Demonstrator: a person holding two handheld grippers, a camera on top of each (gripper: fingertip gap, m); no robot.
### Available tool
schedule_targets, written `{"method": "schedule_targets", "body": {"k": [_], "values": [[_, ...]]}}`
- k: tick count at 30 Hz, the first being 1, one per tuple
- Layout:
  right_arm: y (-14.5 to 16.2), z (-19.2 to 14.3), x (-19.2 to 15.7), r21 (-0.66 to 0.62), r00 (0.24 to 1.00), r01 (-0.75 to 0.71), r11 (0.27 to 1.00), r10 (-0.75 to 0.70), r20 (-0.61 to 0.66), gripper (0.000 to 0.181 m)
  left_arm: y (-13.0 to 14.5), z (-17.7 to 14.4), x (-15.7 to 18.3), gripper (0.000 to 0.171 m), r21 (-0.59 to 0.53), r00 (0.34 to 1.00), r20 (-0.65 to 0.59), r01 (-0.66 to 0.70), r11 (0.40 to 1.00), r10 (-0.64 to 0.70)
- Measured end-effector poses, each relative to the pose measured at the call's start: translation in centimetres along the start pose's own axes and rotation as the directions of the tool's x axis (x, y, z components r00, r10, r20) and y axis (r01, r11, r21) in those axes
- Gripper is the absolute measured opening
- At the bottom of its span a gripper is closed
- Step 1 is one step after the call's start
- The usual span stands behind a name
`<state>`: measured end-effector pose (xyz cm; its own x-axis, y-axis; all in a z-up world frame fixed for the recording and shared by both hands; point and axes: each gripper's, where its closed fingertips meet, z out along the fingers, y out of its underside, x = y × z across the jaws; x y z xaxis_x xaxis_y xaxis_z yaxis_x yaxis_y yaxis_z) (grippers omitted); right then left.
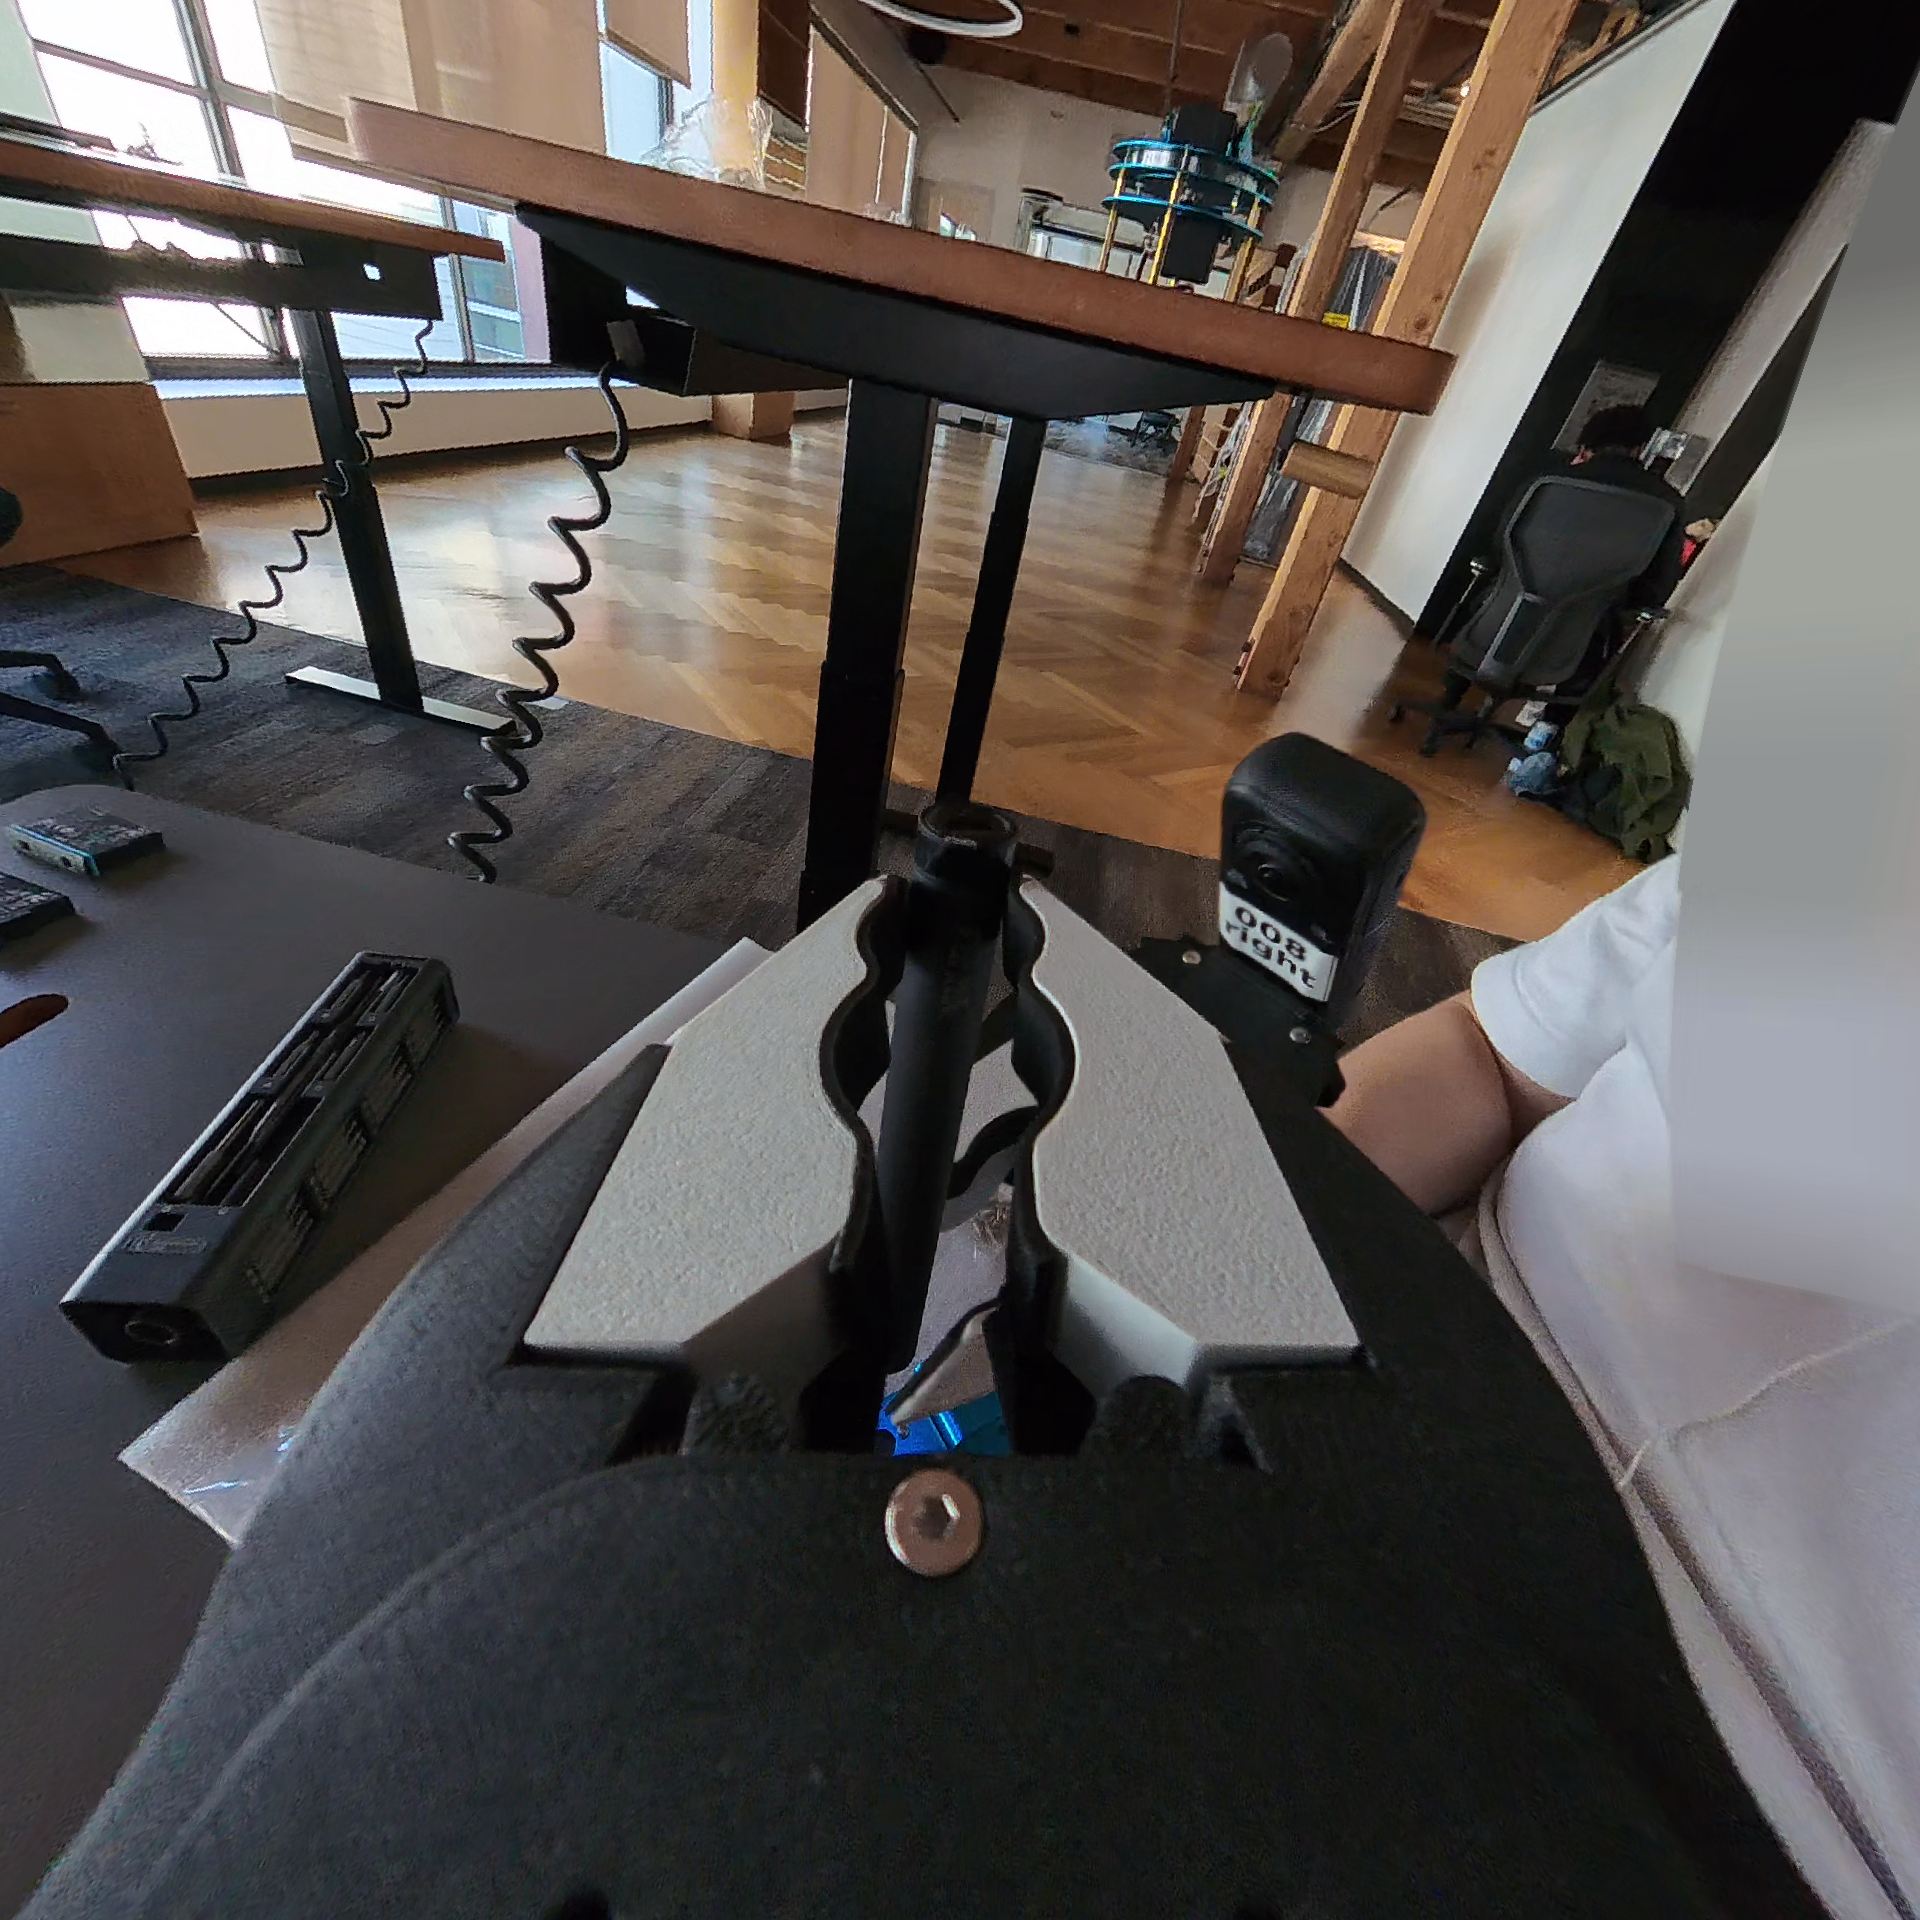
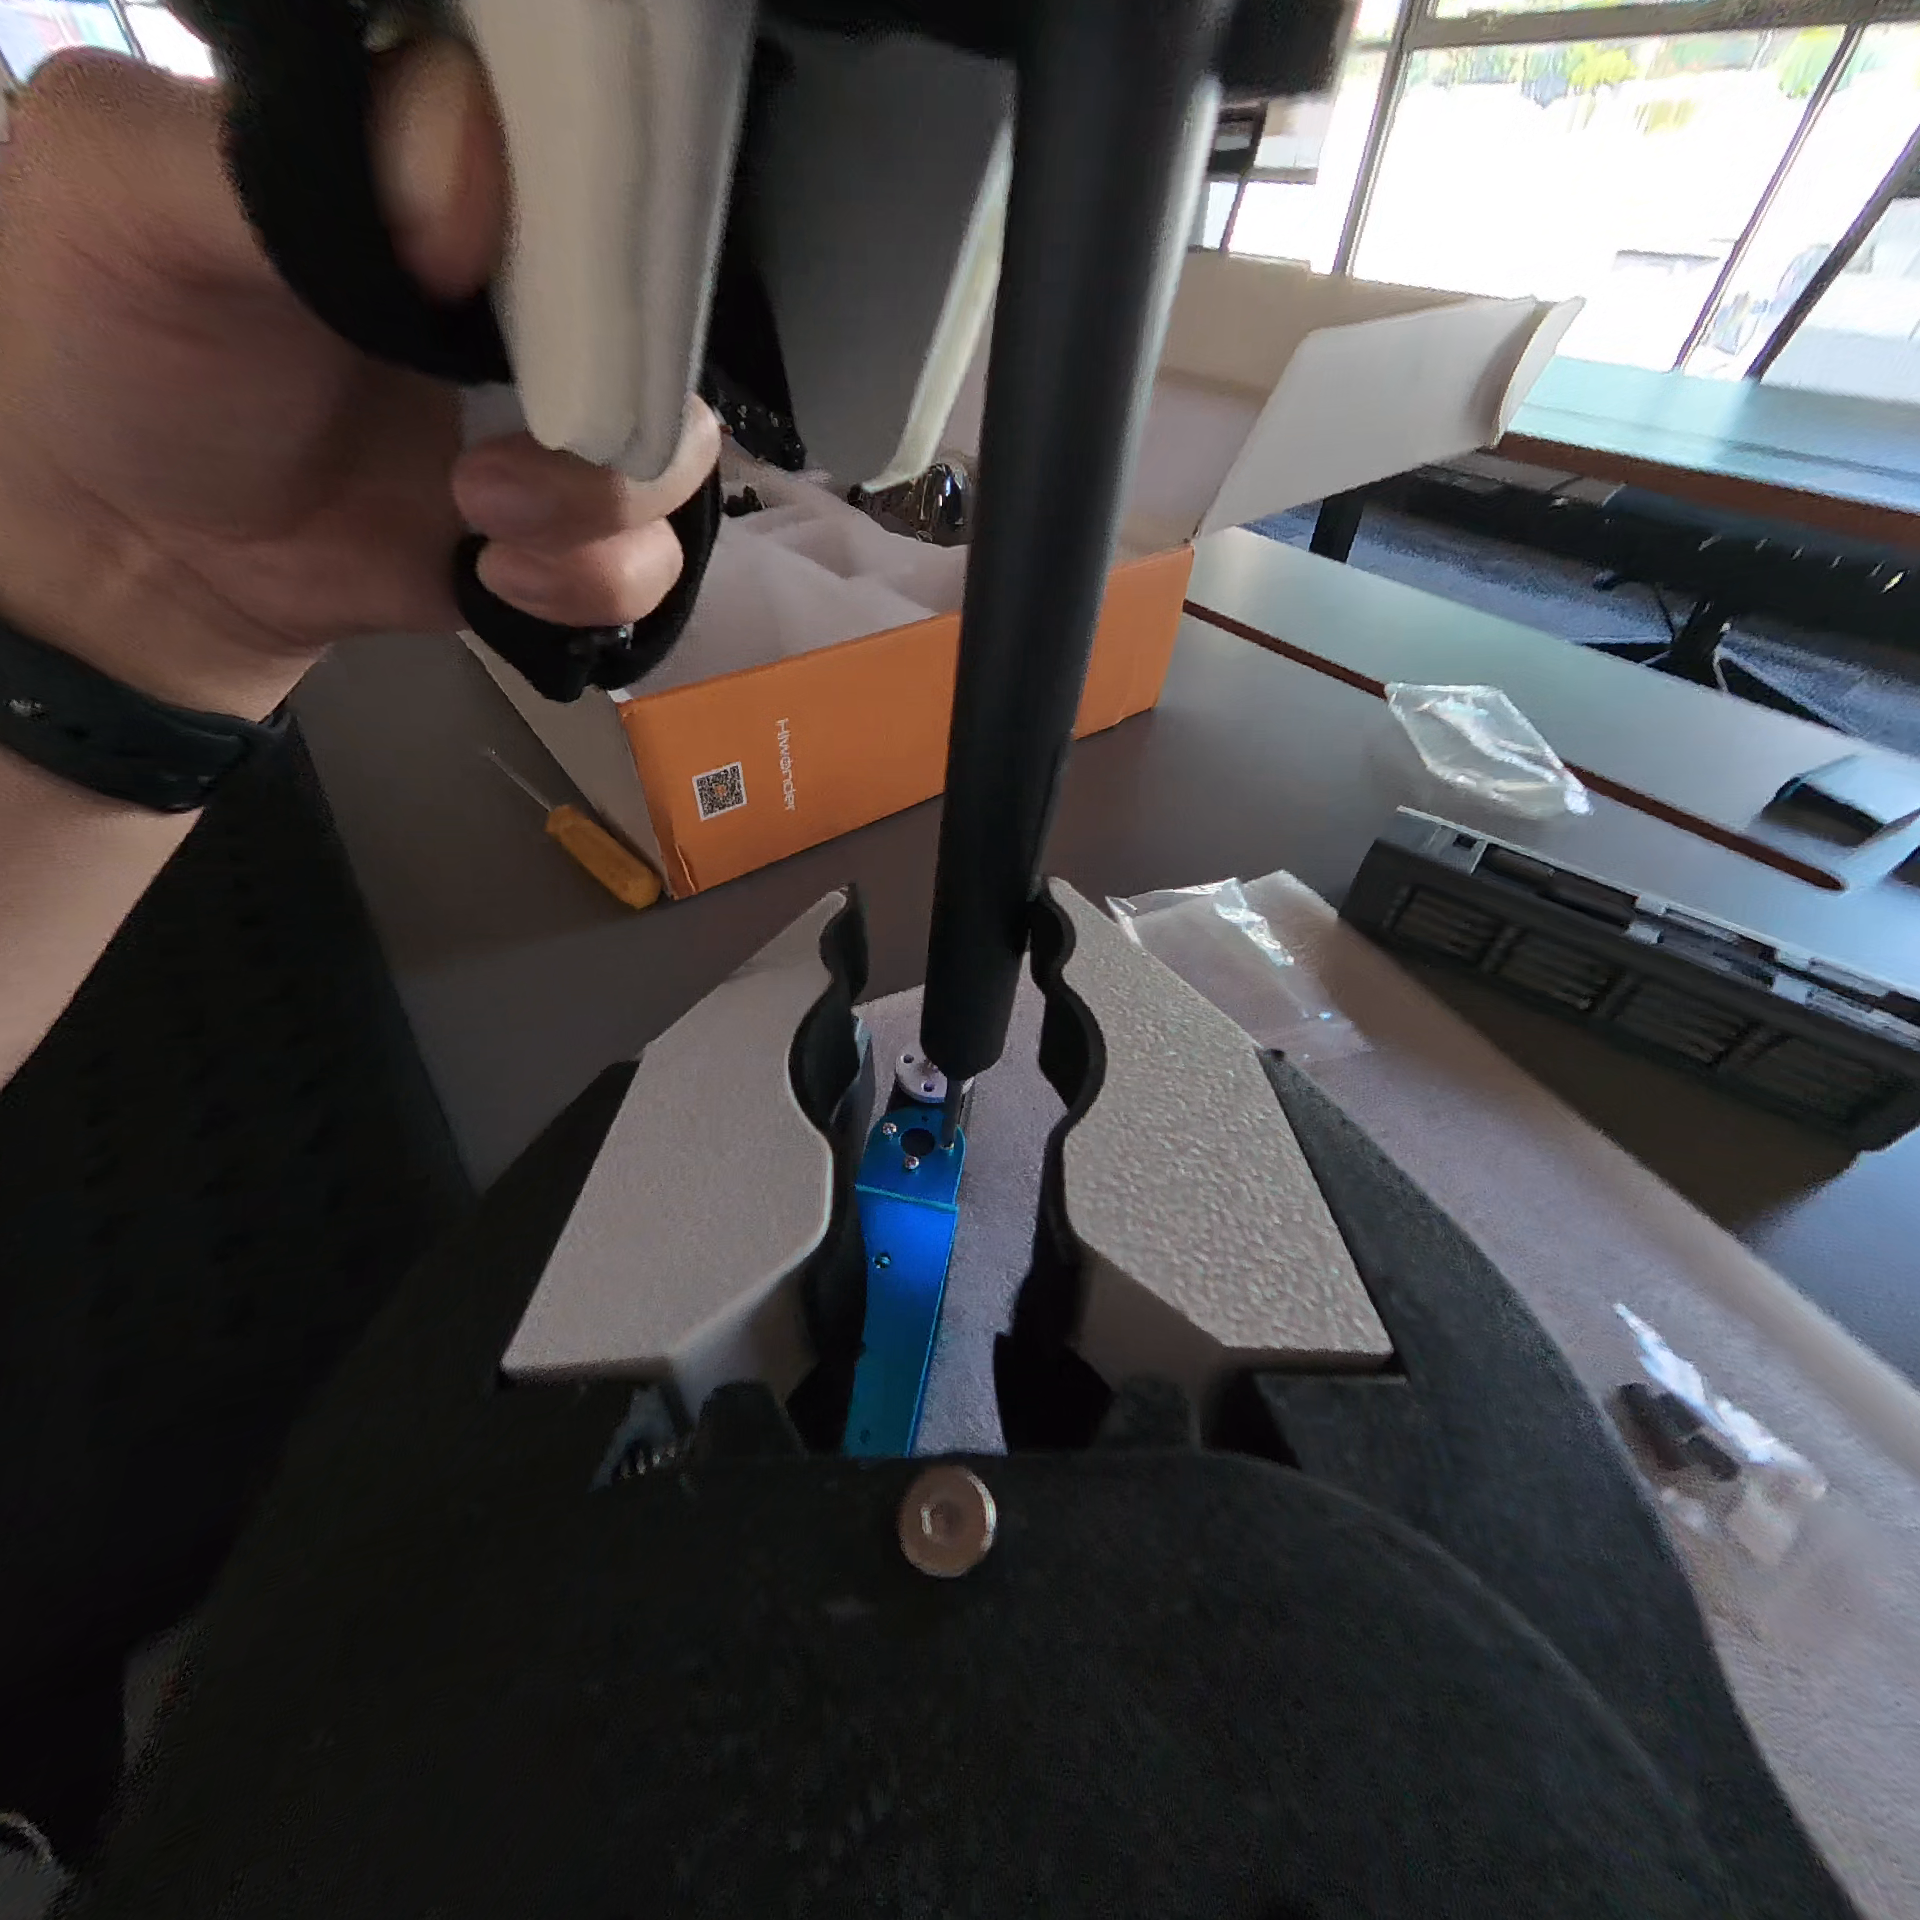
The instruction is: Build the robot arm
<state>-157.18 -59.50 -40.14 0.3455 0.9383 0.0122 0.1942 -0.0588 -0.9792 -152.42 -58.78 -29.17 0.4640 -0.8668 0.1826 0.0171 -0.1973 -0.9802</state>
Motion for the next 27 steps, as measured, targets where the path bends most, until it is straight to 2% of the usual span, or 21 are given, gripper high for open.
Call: {"method": "schedule_targets", "body": {"k": [2, 6, 11, 17, 27], "values": [[-0.2, -0.1, 0.1, 0.03, 0.999, -0.029, 0.999, 0.03, -0.013, 0.027, 0.0, 0.1, 0.2, 0.018, -0.007, 1.0, -0.003, -0.003, 1.0, 0.003], [-0.6, -0.4, 0.6, 0.026, 0.995, 0.045, 0.999, -0.043, -0.09, 0.02, 0.1, 0.2, 0.3, 0.018, -0.012, 1.0, 0.001, -0.001, 1.0, 0.001], [-0.9, -0.7, 0.8, 0.021, 0.986, 0.08, 0.997, -0.076, -0.148, 0.021, 0.1, 0.3, 0.4, 0.018, -0.009, 1.0, 0.005, 0.002, 1.0, -0.002], [-1.6, -1.1, 0.9, 0.029, 0.982, 0.076, 0.997, -0.07, -0.173, 0.019, 0.1, 0.4, 0.2, 0.018, -0.01, 1.0, 0.021, 0.008, 1.0, -0.008], [-1.6, -1.1, 0.7, 0.046, 0.99, -0.007, 0.999, 0.014, -0.14, 0.018, 0.0, 0.3, 0.2, 0.018, -0.001, 1.0, 0.016, 0.024, 1.0, -0.024]]}}
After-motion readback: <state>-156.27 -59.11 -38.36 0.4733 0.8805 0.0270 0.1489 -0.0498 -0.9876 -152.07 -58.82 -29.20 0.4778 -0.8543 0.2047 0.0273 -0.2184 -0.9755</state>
